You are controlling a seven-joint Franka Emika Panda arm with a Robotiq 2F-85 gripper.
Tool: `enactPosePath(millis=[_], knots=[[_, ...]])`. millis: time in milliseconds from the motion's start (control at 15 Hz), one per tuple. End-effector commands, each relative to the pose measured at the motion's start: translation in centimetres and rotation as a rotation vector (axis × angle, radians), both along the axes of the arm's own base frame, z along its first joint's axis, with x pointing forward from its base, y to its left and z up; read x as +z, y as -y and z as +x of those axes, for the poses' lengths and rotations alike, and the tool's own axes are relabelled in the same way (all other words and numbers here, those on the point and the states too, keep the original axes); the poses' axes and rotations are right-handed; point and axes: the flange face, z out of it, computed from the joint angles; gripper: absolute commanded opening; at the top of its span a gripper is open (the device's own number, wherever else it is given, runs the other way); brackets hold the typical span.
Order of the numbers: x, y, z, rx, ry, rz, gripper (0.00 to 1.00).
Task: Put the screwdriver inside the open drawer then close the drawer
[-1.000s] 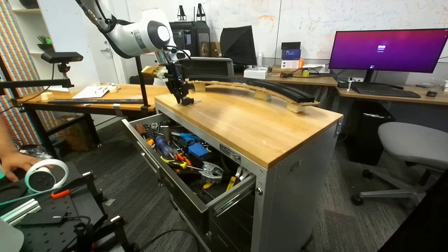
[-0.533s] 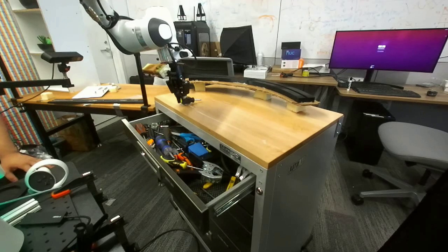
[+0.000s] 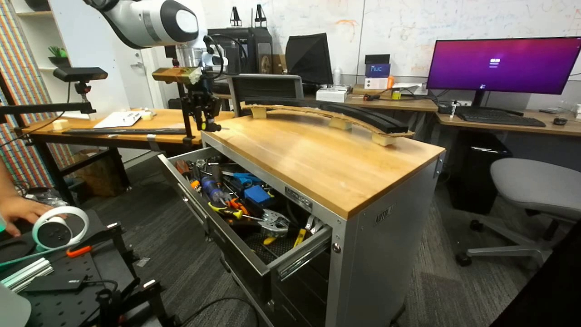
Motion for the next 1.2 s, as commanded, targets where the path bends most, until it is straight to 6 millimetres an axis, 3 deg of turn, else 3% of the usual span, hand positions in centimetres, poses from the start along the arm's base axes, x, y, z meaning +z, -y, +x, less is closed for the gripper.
enactPosePath(millis=[0, 200, 267, 333, 533, 667, 933, 1067, 1133], knots=[[-0.2, -0.8, -1.9, 0.048, 0.046, 0.044, 0.19], [-2.3, -2.2, -3.7, 0.106, 0.014, 0.059, 0.21], [-2.9, -2.5, -4.2, 0.114, 0.005, 0.068, 0.61], [-3.2, -2.8, -4.7, 0.118, -0.007, 0.077, 0.62], [-3.6, -3.0, -5.5, 0.108, -0.052, 0.088, 0.83], [-3.4, -1.9, -6.1, 0.071, -0.068, 0.065, 0.98], [-6.1, 2.6, -8.5, -0.121, -0.165, -0.054, 1.00], [-8.0, 4.2, -9.9, -0.182, -0.182, -0.096, 0.74], [-8.9, 4.8, -10.4, -0.213, -0.198, -0.107, 0.68]])
